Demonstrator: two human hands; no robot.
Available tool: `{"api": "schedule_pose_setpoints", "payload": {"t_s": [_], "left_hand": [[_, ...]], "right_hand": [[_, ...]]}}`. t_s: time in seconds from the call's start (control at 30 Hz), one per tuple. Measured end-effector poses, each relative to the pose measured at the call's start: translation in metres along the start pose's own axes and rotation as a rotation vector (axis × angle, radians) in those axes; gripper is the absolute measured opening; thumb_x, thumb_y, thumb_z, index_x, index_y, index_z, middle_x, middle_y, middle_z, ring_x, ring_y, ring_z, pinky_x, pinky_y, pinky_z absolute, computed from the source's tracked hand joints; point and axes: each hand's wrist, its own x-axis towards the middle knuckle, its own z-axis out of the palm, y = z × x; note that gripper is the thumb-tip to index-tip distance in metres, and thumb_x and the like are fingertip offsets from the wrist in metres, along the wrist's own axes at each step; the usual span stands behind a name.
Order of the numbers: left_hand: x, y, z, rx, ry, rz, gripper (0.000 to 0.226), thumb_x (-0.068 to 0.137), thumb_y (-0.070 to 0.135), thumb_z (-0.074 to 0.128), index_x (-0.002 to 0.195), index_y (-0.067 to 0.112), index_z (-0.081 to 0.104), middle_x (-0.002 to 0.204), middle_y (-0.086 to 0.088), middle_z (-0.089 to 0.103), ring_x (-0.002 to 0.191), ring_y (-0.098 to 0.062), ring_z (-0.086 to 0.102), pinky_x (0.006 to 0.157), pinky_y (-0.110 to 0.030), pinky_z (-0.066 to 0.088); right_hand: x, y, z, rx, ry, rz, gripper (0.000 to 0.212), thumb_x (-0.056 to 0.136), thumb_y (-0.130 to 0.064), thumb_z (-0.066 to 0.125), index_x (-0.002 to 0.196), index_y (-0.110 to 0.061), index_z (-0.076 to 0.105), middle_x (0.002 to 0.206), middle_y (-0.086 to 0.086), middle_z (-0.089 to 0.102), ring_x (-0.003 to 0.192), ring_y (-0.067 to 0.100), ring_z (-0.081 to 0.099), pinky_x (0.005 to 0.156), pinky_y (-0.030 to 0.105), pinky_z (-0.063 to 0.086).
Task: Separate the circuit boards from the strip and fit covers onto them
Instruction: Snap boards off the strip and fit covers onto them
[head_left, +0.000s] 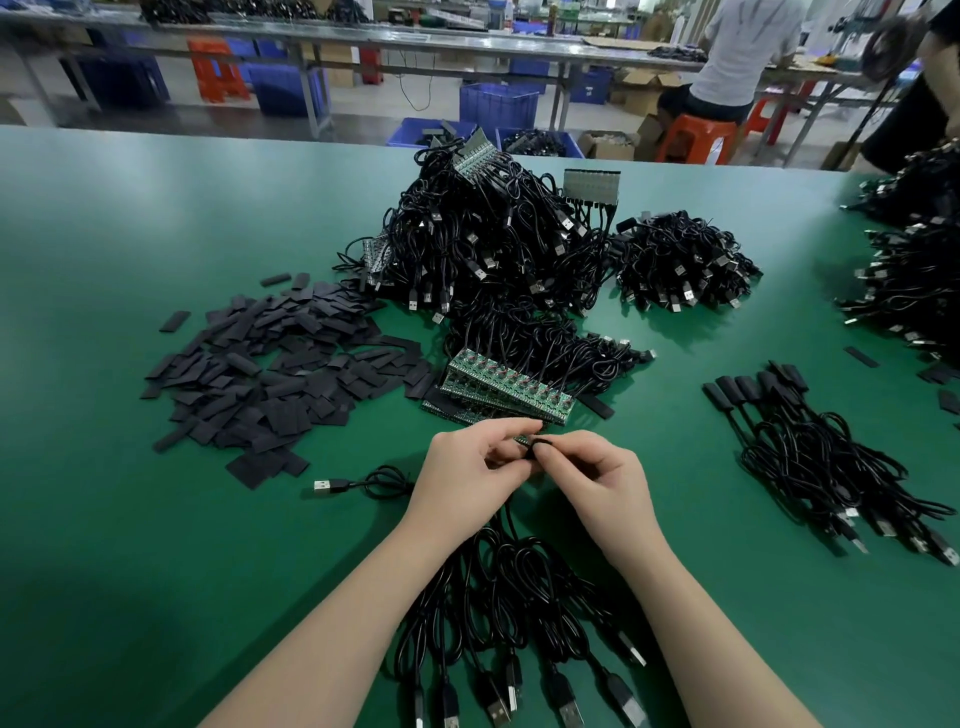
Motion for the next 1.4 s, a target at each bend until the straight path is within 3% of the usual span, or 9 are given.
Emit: {"api": "schedule_pose_setpoints", "payload": {"t_s": [0.1, 0.3, 0.47, 0.57, 0.77, 0.97, 1.1, 1.27, 1.4], "left_hand": [[-0.0003, -0.0004, 0.0010, 0.019, -0.024, 0.008, 0.055, 0.075, 0.014, 0.071, 0.108, 0.058, 0.061, 0.074, 0.021, 0.067, 0.071, 0.002, 0.064, 0.081, -0.016, 0.053], [-0.0008, 0.0008, 0.0004, 0.044, -0.034, 0.028, 0.059, 0.078, 0.007, 0.072, 0.106, 0.057, 0.061, 0.076, 0.026, 0.065, 0.071, 0.004, 0.063, 0.082, -0.016, 0.053], [-0.0019, 0.0015, -0.0002, 0.044, -0.053, 0.041, 0.055, 0.080, 0.004, 0.070, 0.109, 0.050, 0.064, 0.082, 0.018, 0.068, 0.078, 0.000, 0.065, 0.086, -0.021, 0.053], [-0.0022, 0.0013, 0.0002, 0.066, -0.087, 0.063, 0.055, 0.081, 0.003, 0.065, 0.114, 0.047, 0.064, 0.086, 0.014, 0.071, 0.085, -0.003, 0.068, 0.087, -0.026, 0.054], [-0.0033, 0.0032, 0.0011, -0.006, -0.078, 0.072, 0.051, 0.081, 0.010, 0.063, 0.112, 0.050, 0.062, 0.095, 0.021, 0.072, 0.090, 0.005, 0.067, 0.085, -0.013, 0.051], [-0.0022, 0.0014, 0.0007, -0.067, -0.066, 0.062, 0.042, 0.074, 0.007, 0.074, 0.103, 0.038, 0.072, 0.096, 0.023, 0.073, 0.090, 0.002, 0.069, 0.083, -0.017, 0.054], [-0.0018, 0.0012, 0.0004, -0.021, -0.049, 0.080, 0.047, 0.076, 0.005, 0.069, 0.100, 0.045, 0.070, 0.093, 0.027, 0.072, 0.088, 0.005, 0.068, 0.083, -0.017, 0.053], [-0.0027, 0.0022, 0.0017, 0.000, -0.059, 0.071, 0.049, 0.077, 0.015, 0.065, 0.107, 0.053, 0.061, 0.094, 0.032, 0.070, 0.088, 0.007, 0.067, 0.081, -0.011, 0.051], [-0.0025, -0.0016, 0.0016, 0.003, -0.053, 0.042, 0.054, 0.077, 0.018, 0.062, 0.114, 0.057, 0.058, 0.094, 0.016, 0.074, 0.089, 0.005, 0.068, 0.088, -0.017, 0.052]], "right_hand": [[0.0012, 0.0004, -0.0015, -0.012, 0.002, 0.001, 0.025, 0.085, -0.007, 0.075, 0.078, -0.031, 0.077, 0.083, -0.006, 0.074, 0.081, 0.010, 0.067, 0.074, 0.020, 0.050], [0.0013, -0.0007, -0.0035, -0.002, 0.000, 0.031, 0.019, 0.080, -0.010, 0.079, 0.073, -0.028, 0.077, 0.079, -0.002, 0.073, 0.075, 0.010, 0.065, 0.070, 0.021, 0.050], [0.0019, -0.0012, -0.0043, 0.012, -0.002, 0.058, 0.020, 0.077, -0.012, 0.082, 0.067, -0.029, 0.076, 0.076, 0.003, 0.072, 0.073, 0.016, 0.064, 0.070, 0.030, 0.050], [0.0021, 0.0012, -0.0039, 0.040, 0.016, 0.094, 0.027, 0.075, -0.013, 0.084, 0.059, -0.027, 0.068, 0.065, 0.002, 0.064, 0.063, 0.015, 0.054, 0.061, 0.029, 0.045], [0.0001, -0.0020, -0.0040, 0.105, 0.039, 0.110, 0.020, 0.065, -0.036, 0.083, 0.061, -0.022, 0.069, 0.063, -0.002, 0.064, 0.060, 0.011, 0.052, 0.057, 0.021, 0.043], [0.0018, 0.0020, -0.0047, 0.130, 0.057, 0.114, 0.022, 0.075, -0.012, 0.083, 0.061, -0.022, 0.069, 0.063, -0.002, 0.066, 0.060, 0.009, 0.055, 0.058, 0.018, 0.045], [0.0012, 0.0012, -0.0036, 0.114, 0.053, 0.116, 0.018, 0.074, -0.012, 0.084, 0.064, -0.016, 0.069, 0.064, 0.002, 0.066, 0.058, 0.008, 0.054, 0.057, 0.017, 0.044], [0.0001, 0.0001, -0.0035, 0.117, 0.060, 0.112, 0.019, 0.071, -0.013, 0.086, 0.067, -0.022, 0.070, 0.063, -0.006, 0.065, 0.058, 0.006, 0.053, 0.056, 0.016, 0.045], [0.0012, 0.0003, -0.0025, 0.060, 0.049, 0.107, 0.020, 0.073, -0.012, 0.086, 0.081, -0.027, 0.074, 0.062, -0.013, 0.062, 0.058, 0.001, 0.050, 0.057, 0.013, 0.043]]}}
